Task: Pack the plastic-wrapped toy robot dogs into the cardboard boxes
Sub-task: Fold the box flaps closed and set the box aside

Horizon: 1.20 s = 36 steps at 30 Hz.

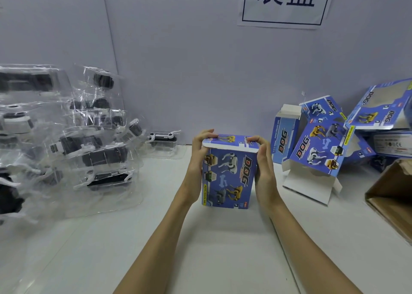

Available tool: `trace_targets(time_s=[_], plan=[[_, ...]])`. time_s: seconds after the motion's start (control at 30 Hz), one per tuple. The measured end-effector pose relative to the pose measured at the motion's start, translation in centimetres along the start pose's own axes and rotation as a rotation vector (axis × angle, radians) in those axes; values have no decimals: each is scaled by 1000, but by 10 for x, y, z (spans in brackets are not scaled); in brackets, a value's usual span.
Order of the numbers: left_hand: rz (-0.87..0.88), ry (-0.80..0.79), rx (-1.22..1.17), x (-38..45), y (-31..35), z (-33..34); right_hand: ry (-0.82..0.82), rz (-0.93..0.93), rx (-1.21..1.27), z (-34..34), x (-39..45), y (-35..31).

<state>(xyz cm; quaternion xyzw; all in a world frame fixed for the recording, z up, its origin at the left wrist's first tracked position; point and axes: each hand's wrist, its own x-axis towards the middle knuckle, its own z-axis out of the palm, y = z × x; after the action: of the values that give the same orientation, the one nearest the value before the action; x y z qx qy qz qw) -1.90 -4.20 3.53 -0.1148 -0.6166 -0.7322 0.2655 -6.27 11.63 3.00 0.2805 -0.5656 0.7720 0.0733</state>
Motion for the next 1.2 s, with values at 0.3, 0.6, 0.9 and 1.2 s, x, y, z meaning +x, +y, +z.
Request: trace_targets(time_s=[0.3,0.6,0.9,1.2], plan=[[-9,-24,114,-2,2,-3,-26,-74,-174,0,2,-2],[-42,42,111,-3,-2,4,-17,-74,-193,0,0,-4],[245,252,731,-17,-15,15,163,-62,-71,6,-5,-9],[335,-43,895,-14,8,-3,-93,39,-90,-13,-4,-18]])
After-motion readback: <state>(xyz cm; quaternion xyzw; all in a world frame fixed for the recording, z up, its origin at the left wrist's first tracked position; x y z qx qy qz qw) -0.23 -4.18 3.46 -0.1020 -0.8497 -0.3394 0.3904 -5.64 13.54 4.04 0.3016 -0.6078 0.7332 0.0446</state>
